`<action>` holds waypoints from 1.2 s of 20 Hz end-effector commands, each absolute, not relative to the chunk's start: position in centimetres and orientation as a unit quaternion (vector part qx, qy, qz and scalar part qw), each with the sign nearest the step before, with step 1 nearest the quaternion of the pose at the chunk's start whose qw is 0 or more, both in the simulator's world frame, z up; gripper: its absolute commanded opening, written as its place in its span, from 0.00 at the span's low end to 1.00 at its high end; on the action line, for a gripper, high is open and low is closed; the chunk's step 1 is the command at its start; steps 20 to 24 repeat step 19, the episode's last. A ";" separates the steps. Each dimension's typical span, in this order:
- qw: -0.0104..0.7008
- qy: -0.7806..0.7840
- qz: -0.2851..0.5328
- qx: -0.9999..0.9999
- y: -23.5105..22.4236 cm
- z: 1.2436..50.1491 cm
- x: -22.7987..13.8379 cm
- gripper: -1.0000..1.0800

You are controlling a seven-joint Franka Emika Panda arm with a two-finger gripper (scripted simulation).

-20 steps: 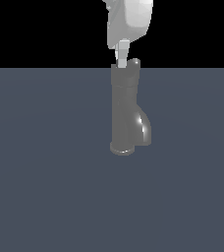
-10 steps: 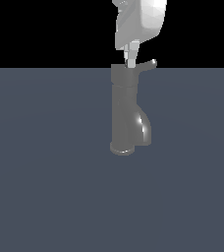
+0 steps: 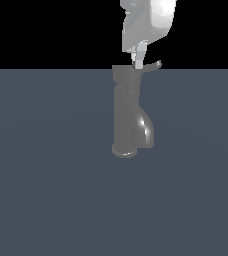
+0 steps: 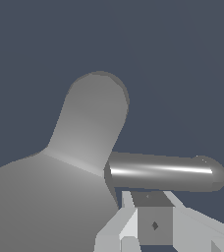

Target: Turn on the faucet by rotating a designated handle.

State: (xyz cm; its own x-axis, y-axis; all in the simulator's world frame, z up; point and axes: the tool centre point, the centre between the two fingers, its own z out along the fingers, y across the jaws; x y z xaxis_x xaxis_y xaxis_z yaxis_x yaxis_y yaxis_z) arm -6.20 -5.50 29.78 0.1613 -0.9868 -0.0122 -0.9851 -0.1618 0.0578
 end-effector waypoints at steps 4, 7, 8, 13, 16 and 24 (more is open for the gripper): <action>0.004 -0.663 -0.007 0.749 -8.2 29.8 -2.9 0.00; 0.004 -0.667 -0.005 0.745 -9.0 29.8 -2.0 0.00; 0.003 -0.669 -0.005 0.744 -9.3 29.8 -1.7 0.00; 0.002 -0.676 -0.002 0.737 -10.7 29.8 -0.3 0.00; 0.001 -0.680 -0.001 0.733 -11.5 29.8 0.6 0.00; 0.000 -0.682 0.000 0.731 -12.1 29.8 1.2 0.00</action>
